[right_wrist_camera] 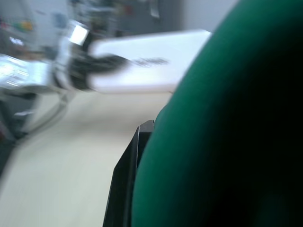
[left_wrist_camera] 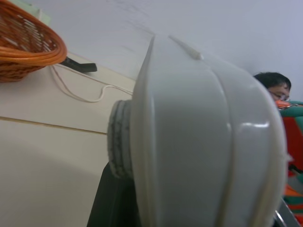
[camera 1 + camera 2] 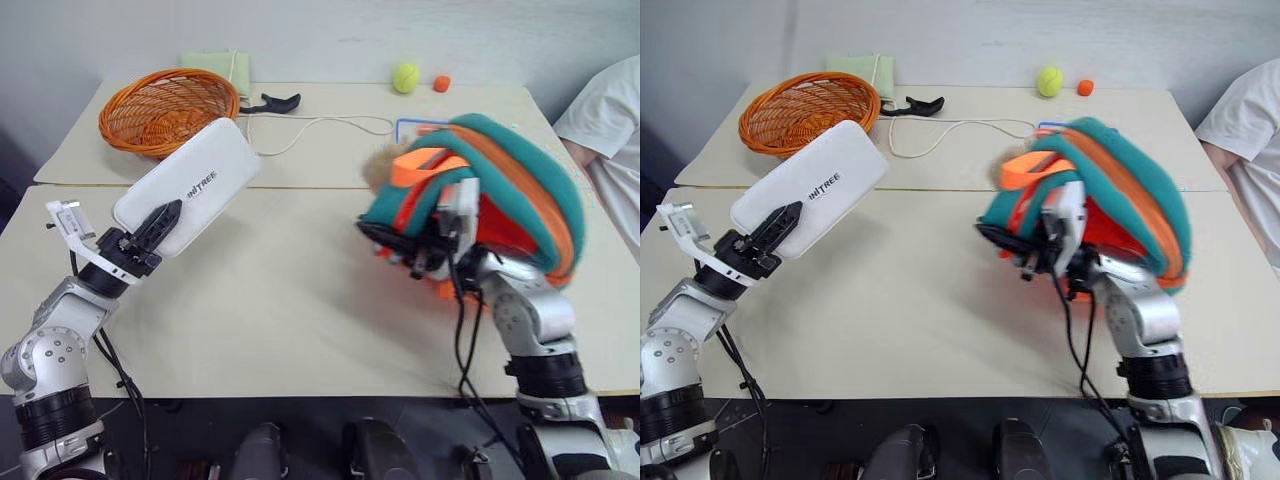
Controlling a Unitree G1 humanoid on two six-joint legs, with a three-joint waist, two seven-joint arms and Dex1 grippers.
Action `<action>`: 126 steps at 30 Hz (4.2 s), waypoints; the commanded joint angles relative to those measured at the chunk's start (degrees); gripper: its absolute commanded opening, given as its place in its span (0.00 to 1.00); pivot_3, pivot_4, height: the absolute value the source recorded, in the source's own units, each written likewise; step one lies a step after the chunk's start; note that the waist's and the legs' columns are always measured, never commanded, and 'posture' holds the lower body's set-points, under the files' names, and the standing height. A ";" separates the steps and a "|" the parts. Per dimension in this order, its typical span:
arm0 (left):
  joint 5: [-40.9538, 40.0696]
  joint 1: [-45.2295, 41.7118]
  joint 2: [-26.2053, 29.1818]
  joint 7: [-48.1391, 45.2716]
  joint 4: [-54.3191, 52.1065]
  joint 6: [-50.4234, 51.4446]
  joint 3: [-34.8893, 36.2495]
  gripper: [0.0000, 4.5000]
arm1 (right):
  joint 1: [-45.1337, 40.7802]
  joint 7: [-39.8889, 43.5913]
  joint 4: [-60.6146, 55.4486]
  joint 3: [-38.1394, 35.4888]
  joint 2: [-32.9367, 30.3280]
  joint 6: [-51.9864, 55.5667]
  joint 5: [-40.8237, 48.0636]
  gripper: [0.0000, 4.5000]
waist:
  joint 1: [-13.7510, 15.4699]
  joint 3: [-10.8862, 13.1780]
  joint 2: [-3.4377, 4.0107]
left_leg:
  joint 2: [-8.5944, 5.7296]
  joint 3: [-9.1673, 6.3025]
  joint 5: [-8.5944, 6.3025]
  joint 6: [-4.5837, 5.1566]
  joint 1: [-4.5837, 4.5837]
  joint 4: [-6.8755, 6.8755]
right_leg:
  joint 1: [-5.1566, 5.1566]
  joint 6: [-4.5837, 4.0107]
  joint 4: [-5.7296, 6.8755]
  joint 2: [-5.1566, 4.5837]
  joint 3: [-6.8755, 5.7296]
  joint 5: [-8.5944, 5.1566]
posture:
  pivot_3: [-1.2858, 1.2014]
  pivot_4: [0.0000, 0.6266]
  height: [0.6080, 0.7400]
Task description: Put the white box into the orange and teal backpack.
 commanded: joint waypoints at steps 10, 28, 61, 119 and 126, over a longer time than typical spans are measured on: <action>-9.41 7.99 5.91 -5.92 -11.64 2.26 7.53 0.27 | 6.64 5.15 -12.76 -10.42 -17.45 18.92 19.16 0.00 | 1.19 0.03 -0.14 | -0.21 -0.04 -0.26 0.27 -0.10 0.02 | 0.12 0.00 -0.36 -0.25 -0.04 0.00 | 0.52 0.24 1.00; 5.12 -3.70 14.13 -20.27 -16.13 -2.83 -17.03 0.27 | 7.24 7.04 -10.29 -7.77 -18.96 16.23 12.29 0.00 | 1.31 0.04 -0.15 | -0.18 -0.01 -0.14 0.18 -0.05 -0.07 | 0.15 0.01 -0.65 -0.12 -0.04 0.01 | 0.52 0.24 1.00; 33.14 -33.01 -6.95 -23.08 6.41 -6.25 -43.11 0.66 | 10.60 5.23 -13.32 -6.19 -17.05 15.24 10.13 0.00 | 2.57 0.04 -0.15 | -0.15 -0.11 -0.19 0.34 -0.44 0.75 | 0.02 0.12 -0.27 -0.07 -0.10 0.06 | 0.52 0.24 1.00; 26.69 -21.77 13.64 -13.30 8.02 -1.51 -23.35 0.18 | 9.05 -2.58 -6.75 -7.86 -10.08 8.86 4.62 0.00 | 1.29 0.05 -0.12 | -0.16 -0.32 -0.13 0.25 -0.50 0.72 | 0.00 0.12 -0.01 -0.06 -0.15 0.06 | 0.52 0.24 1.00; 31.90 -15.06 9.82 -15.96 5.54 -4.65 -33.48 0.18 | 10.50 -3.62 -8.07 -8.00 -10.19 9.18 5.21 0.00 | 1.26 0.05 -0.12 | -0.16 -0.28 -0.14 0.25 -0.49 0.68 | -0.02 0.11 0.03 -0.06 -0.12 0.06 | 0.52 0.24 1.00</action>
